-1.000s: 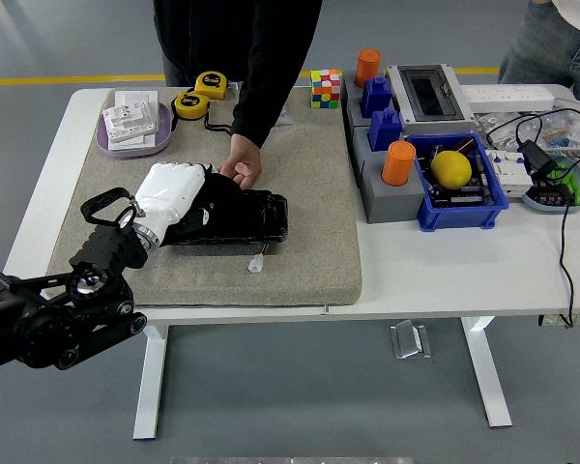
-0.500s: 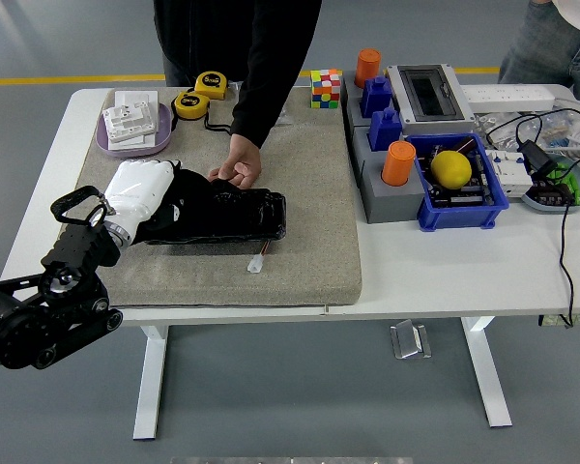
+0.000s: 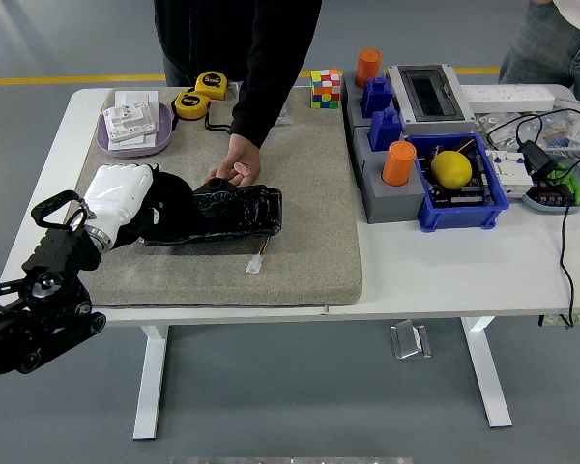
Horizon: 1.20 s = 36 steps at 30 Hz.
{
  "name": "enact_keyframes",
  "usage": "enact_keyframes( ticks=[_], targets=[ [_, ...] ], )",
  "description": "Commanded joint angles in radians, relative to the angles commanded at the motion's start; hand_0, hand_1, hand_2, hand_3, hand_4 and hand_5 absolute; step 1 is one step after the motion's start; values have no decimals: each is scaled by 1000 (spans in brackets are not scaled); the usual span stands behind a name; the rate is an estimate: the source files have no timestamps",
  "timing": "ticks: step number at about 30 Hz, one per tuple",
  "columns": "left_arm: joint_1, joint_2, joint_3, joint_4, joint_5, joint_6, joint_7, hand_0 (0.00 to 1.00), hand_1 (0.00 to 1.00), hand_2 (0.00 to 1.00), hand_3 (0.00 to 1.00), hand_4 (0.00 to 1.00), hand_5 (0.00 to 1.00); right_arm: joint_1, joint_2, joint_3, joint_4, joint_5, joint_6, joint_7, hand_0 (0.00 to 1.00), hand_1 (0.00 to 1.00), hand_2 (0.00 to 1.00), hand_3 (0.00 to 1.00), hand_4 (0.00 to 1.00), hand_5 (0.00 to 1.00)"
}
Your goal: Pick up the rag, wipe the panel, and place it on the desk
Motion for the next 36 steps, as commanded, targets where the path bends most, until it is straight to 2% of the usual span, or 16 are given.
enact_keyframes(
  ticks=[12,21,36],
  targets=[
    [11,41,-57,-8,25,-3,4,196,126,463,441,273,2,0,4,5,0,-2,-1,0,755,564,700,595,998,540],
    [44,74,-97,4,26,-3,-1,195,126,463,440,271,2,-3,3,19,1,-8,-3,0,755,564,700,594,998,541],
    [81,82,-131,33,0,8,-16,195,128,462,439,267,2,-1,6,28,1,-10,-4,-1,755,564,700,594,998,541]
  ],
)
